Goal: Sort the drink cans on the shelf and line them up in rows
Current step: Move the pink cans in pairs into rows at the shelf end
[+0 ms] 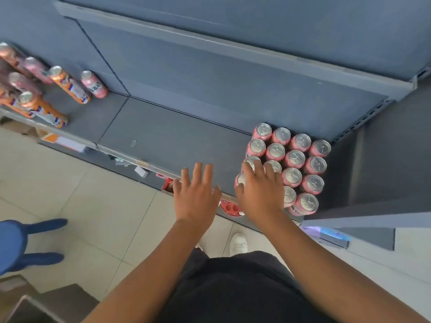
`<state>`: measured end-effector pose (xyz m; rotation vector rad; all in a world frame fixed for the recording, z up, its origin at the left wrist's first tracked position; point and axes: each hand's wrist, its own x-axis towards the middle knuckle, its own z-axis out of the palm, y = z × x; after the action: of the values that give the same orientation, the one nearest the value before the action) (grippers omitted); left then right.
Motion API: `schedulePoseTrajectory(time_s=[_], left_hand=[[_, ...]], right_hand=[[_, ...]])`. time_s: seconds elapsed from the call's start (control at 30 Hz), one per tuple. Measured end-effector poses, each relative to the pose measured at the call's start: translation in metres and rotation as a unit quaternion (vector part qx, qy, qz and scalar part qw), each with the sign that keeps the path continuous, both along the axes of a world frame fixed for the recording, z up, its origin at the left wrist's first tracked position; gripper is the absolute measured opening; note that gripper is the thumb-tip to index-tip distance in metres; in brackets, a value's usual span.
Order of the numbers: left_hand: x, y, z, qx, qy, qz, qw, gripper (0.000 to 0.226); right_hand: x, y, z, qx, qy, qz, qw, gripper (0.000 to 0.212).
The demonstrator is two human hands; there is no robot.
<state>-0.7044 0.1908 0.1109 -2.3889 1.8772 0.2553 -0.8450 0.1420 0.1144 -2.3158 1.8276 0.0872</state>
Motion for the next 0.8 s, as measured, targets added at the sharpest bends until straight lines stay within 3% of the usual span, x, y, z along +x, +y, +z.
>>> schedulePoseTrajectory(time_s=[0.5, 0.8], left_hand=[[0.155, 0.068, 0.057, -0.132, -0.012, 0.232, 0.964, 0.046], [0.296, 0.144, 0.073, -0.125, -0.035, 0.27, 0.954, 0.051]], right_hand=[[0.18, 0.027, 0.054, -0.038, -0.048, 0.181, 0.981, 0.048], [0.337, 0.077, 0.07, -0.066, -0.078, 0.225, 0.969, 0.048]])
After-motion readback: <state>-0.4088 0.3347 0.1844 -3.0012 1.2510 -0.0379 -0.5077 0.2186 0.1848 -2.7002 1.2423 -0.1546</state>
